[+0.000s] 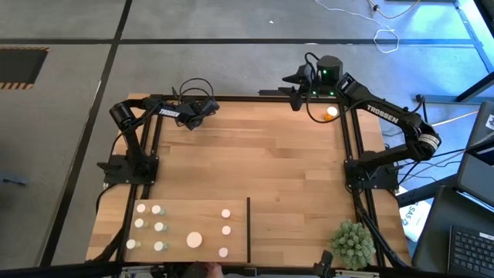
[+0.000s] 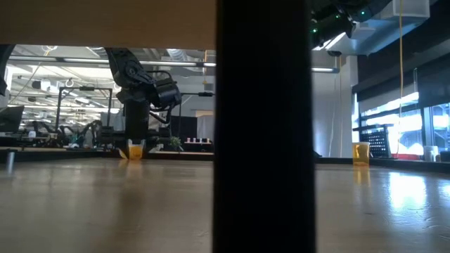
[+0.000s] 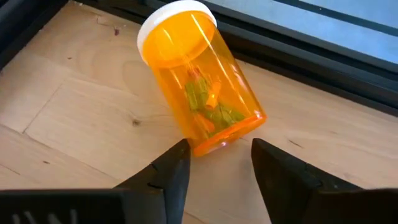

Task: Pick and place medicine bottles onto shelf by color
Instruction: Put the top left orange pill bottle on the shelf aligned with the other orange pill bottle

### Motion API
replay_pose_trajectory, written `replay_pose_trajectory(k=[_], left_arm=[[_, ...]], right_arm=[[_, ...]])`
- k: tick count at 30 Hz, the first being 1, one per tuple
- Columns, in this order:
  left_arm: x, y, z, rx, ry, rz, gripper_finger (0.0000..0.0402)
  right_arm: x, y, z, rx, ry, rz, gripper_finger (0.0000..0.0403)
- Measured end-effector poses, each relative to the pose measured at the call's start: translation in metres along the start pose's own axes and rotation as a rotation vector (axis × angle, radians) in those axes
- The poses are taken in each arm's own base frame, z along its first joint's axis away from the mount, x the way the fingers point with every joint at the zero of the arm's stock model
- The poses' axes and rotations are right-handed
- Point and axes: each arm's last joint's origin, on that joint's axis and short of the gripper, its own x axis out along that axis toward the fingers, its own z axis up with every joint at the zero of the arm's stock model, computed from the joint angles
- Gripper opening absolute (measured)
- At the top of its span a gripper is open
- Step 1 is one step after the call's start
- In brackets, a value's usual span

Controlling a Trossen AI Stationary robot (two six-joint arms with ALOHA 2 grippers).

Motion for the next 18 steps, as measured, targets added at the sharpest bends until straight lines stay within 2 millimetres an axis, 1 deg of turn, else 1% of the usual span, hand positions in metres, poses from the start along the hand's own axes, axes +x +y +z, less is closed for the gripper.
replay_pose_trajectory(k=[6,12,18], left_arm=[[-0.0006,-0.0002,-0.0007,0.002,0.000,-0.002,0.0135],[-0.0010,-0.0008,-0.0009,0.006,0.013,-0.004,0.0097],[-0.0041,-0.0065,0.0026,0.029,0.088,-0.008,0.0055]], right_arm=[[-0.0001,0.0000,0.0000,0.000,0.000,0.000,0.0213],[0.0000,0.0000,0.0000,0.000,0.000,0.000,0.0213],[-0.0001,-0.0001,0.0000,0.000,0.000,0.000,0.0213]])
